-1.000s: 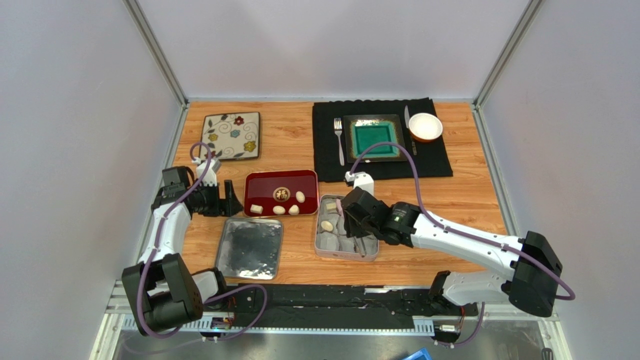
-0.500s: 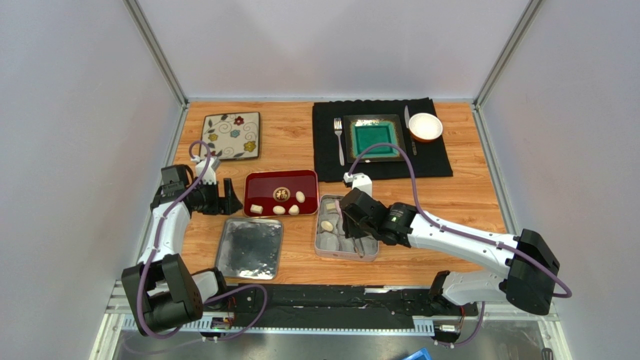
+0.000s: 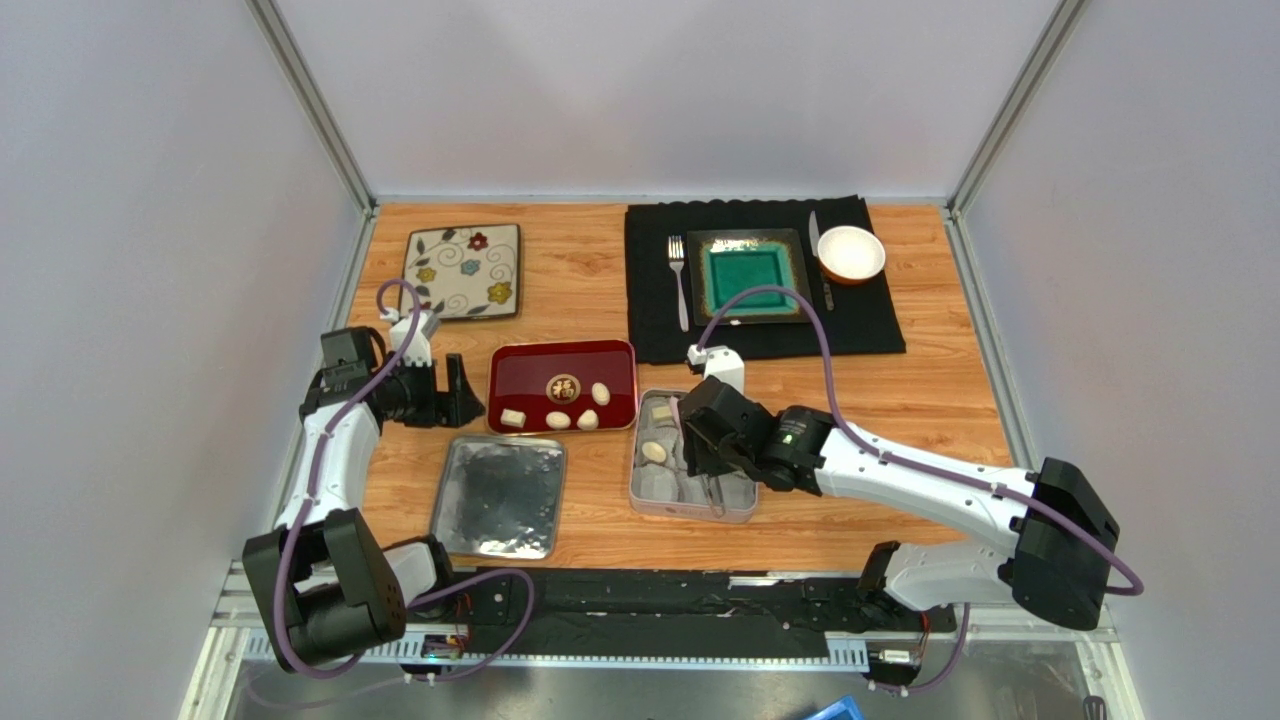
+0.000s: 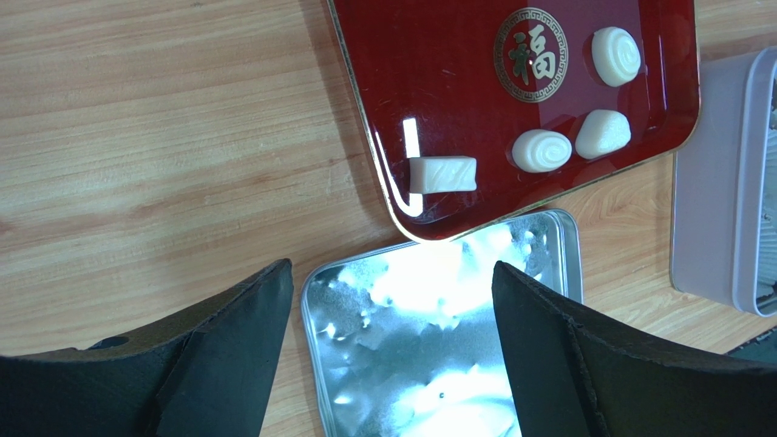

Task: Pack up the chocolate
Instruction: Pick up the clamp from the plate.

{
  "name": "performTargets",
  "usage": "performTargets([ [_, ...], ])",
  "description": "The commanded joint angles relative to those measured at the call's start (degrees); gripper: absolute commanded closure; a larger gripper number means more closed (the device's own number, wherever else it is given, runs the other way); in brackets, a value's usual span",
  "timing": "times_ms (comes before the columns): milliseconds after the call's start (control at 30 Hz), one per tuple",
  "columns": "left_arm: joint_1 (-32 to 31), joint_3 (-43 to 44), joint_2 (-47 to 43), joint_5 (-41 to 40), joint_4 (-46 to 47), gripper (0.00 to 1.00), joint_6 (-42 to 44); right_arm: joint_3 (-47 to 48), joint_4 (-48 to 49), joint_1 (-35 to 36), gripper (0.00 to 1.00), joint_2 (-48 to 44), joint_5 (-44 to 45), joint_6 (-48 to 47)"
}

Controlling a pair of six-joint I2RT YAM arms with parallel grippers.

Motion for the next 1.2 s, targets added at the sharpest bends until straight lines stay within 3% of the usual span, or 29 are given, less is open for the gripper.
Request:
performTargets([
  [0,0.3,2.2,-1.5,1.2,-0.5,0.12,0.3,-0.3,2.4,0.2,0.56,-0.4,1.3,1.3],
  [567,0.2,2.0,-1.6,1.5,-0.6,0.12,0.3,1.7,3.4,0.4,0.64,-1.3,0.6,-0.1],
  [833,0.3,2.9,-2.1,5.3,-1.6,0.12,-0.4,5.7,7.7,3.6,0.66,4.7,-3.8,-1.6],
  [933,0.3,3.8,-1.7,10.5,-3.3,0.12,-0.4,9.4,8.8,5.7,0.66,7.6,-6.6,-3.7],
  [1033,0.2,5.4,-1.3,20.9,-5.4,0.12,-0.6,12.7,11.2,6.6,0.66,9.4,-12.4,-4.8],
  [1167,0.1,6.8,0.1,42.3,-6.0,0.07,-2.8,15.0,15.2,6.4,0.66,11.6,-20.7,-4.8],
])
